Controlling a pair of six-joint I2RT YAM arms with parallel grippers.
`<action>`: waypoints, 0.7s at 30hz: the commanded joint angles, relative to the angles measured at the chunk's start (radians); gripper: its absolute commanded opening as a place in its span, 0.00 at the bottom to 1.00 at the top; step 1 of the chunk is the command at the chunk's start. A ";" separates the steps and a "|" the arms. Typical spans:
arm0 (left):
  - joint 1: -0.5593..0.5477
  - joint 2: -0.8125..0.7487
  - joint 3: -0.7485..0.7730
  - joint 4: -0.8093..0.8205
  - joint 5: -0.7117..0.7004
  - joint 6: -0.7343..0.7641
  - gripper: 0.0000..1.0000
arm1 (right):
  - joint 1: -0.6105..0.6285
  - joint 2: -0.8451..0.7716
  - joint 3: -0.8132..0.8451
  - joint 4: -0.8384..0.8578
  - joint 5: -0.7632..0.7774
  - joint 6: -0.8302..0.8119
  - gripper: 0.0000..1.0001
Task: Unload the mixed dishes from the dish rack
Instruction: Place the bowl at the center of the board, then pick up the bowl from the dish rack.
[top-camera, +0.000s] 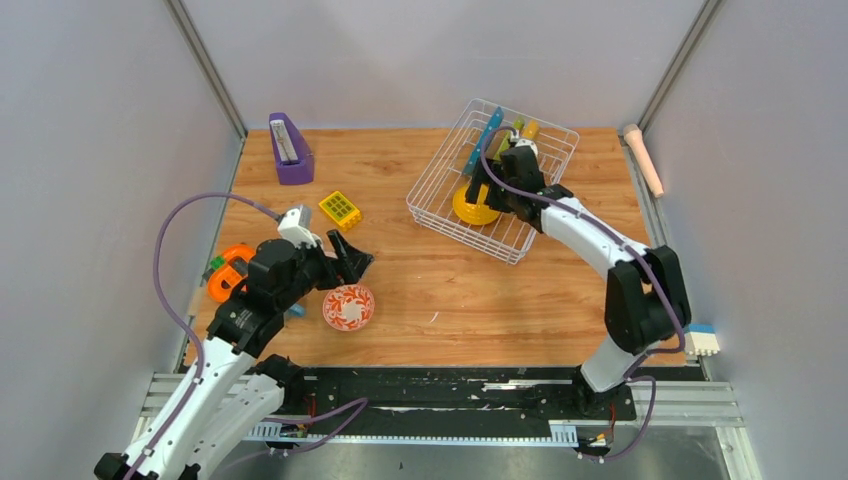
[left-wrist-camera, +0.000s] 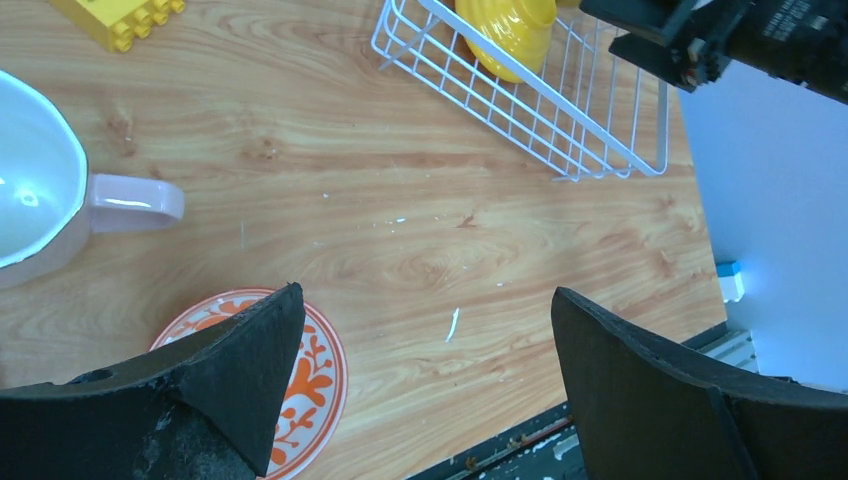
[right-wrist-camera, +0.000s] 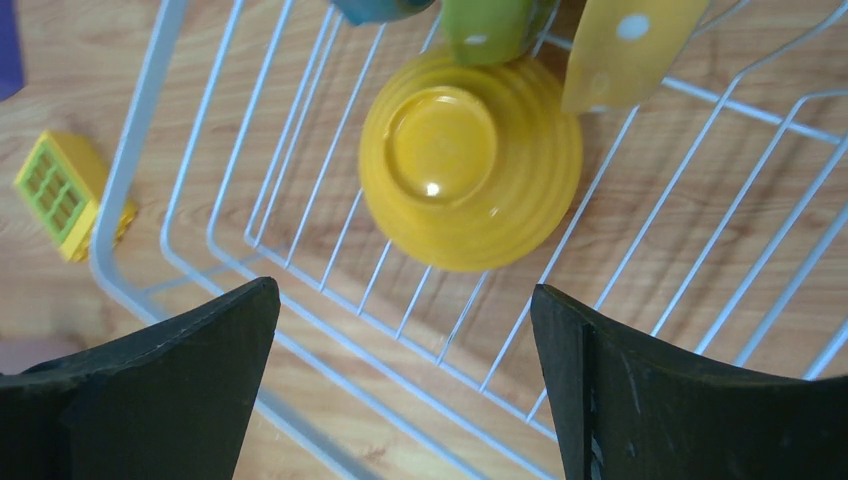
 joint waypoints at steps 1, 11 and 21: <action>0.005 0.027 0.003 0.053 -0.014 0.058 1.00 | 0.022 0.112 0.139 -0.032 0.176 -0.006 0.98; 0.004 0.003 -0.021 0.009 -0.063 0.063 1.00 | 0.056 0.286 0.260 -0.034 0.342 -0.053 0.91; 0.004 0.002 -0.022 -0.018 -0.094 0.055 1.00 | 0.081 0.374 0.324 -0.020 0.432 -0.098 0.88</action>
